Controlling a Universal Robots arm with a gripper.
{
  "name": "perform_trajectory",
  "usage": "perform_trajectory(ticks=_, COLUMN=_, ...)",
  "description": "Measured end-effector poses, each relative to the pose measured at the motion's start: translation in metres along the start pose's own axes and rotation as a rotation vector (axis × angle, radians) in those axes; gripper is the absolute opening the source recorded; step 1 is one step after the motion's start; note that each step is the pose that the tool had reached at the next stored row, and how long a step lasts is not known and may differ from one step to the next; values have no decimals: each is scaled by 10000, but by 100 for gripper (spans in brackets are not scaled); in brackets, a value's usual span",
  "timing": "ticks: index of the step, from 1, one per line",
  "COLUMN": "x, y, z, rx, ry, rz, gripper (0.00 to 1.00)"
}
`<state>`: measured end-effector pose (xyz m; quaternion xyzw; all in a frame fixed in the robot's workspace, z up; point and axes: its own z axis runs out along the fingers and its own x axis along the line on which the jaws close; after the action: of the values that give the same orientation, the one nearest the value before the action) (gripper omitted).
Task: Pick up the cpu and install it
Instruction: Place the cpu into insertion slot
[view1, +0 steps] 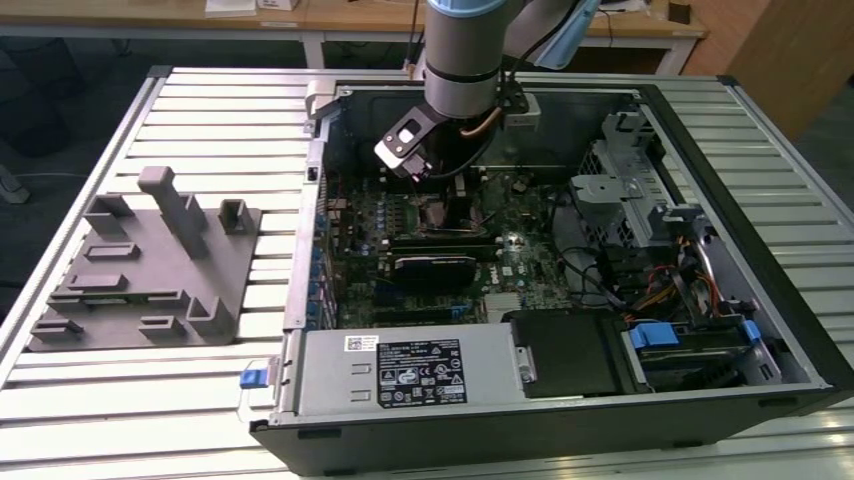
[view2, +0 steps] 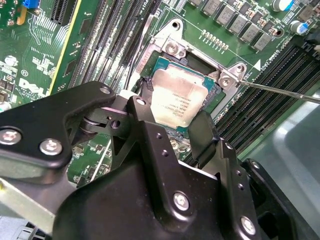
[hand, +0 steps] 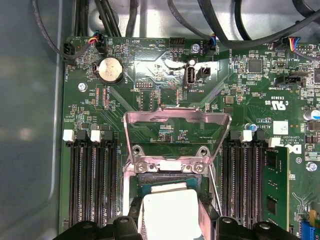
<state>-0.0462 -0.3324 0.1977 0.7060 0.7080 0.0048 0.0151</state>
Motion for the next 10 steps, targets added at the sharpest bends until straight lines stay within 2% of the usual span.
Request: perform_trajectory(ticks=10, x=0, y=0, z=14, rx=0, ry=0, rz=0, gripper=56)
